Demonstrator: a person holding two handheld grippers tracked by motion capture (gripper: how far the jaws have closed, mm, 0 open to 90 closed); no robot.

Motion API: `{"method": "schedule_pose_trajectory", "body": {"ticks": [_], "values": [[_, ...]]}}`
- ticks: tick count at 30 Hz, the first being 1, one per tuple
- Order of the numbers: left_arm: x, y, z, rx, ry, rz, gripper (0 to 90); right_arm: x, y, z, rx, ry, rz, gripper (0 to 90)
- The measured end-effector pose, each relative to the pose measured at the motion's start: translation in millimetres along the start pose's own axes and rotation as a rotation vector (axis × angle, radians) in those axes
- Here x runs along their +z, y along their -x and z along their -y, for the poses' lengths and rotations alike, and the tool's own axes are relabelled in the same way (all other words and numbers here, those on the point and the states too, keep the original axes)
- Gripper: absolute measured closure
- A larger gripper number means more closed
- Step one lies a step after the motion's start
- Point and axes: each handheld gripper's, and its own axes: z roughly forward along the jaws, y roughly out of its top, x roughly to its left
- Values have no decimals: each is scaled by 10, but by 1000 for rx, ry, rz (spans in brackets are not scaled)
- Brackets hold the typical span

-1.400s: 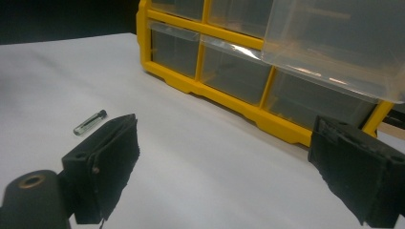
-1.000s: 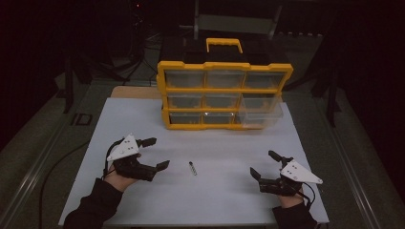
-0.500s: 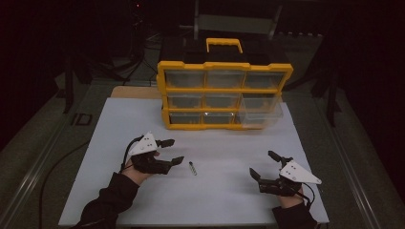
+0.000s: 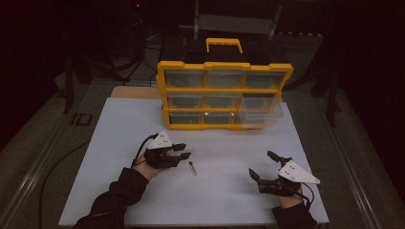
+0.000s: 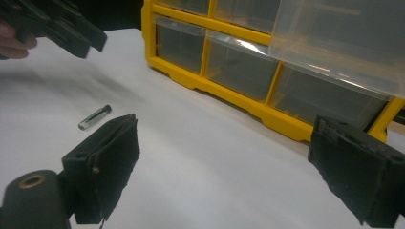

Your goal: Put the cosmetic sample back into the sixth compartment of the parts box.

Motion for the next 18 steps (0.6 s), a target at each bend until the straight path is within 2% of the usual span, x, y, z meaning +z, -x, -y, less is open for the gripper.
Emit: {"method": "schedule_pose_trajectory", "body": {"ticks": [1,7,11,17,18], "values": [[23,-5,-2,6,-8,-2,674,2,-3,0,-2,-2,-1,101],[153,-43,7,25,-48,-11,807,3,-3,1,-3,-4,-4,101],[211,-58,13,22,-60,-7,884,2,-5,-1,-6,-4,-4,101],[320,-87,22,19,-90,15,900,5,-7,0,-7,-4,-9,101],[371,-103,33,20,-104,31,900,5,-8,-1,-7,-5,-9,101]]}}
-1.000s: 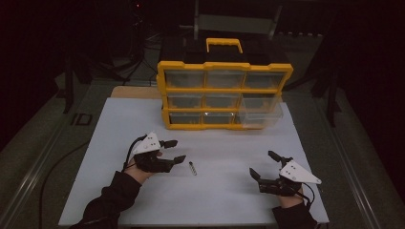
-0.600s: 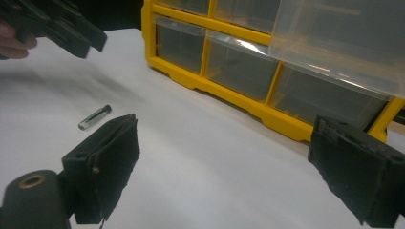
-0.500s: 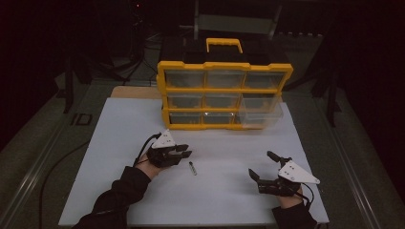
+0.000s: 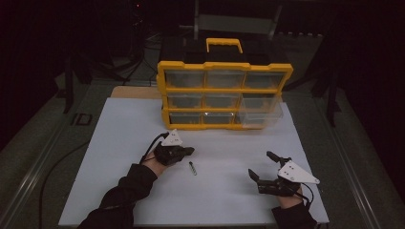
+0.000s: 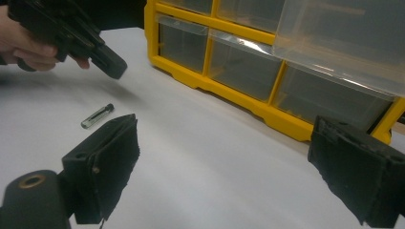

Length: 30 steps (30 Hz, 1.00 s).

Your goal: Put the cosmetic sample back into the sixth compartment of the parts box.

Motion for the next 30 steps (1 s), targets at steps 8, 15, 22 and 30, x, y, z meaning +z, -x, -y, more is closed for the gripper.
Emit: {"method": "schedule_pose_trajectory", "body": {"ticks": [8,15,22,30], "values": [[171,-29,23,11,-101,35,900,0,-7,-1,-5,-2,-6,101],[229,-53,49,5,-152,45,900,-2,-13,-5,-7,-1,-6,101],[209,-71,70,-1,-175,57,900,-1,-13,-4,-6,-2,-7,101],[158,-42,91,15,-199,59,900,-1,-12,-3,-5,-3,-7,101]]}}
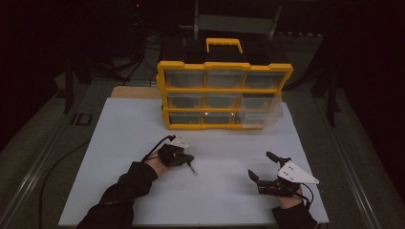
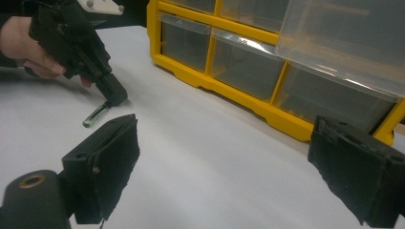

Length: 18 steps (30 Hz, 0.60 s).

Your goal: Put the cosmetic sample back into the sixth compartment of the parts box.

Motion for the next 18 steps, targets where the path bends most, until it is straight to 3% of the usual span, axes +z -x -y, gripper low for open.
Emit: {"method": "schedule_pose_trajectory", "body": {"ticks": [18], "values": [[-183,97,127,41,-62,17,900,0,-4,-5,0,0,0,101]]}}
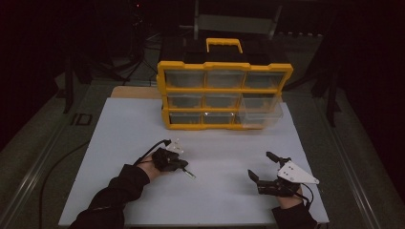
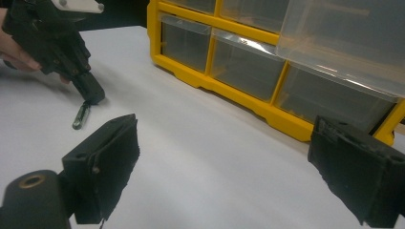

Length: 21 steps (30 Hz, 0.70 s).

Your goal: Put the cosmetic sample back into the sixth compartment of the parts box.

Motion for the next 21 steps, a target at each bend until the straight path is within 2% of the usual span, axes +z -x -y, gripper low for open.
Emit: {"method": "schedule_pose_trajectory", "body": {"ticks": [7,14,21], "values": [[-24,38,29,4,-6,36,900,-1,4,-2,0,2,1,101],[-48,89,46,13,-18,54,900,-4,5,-3,0,3,2,102],[-56,178,16,45,-30,86,900,1,1,-3,-1,0,2,101]]}}
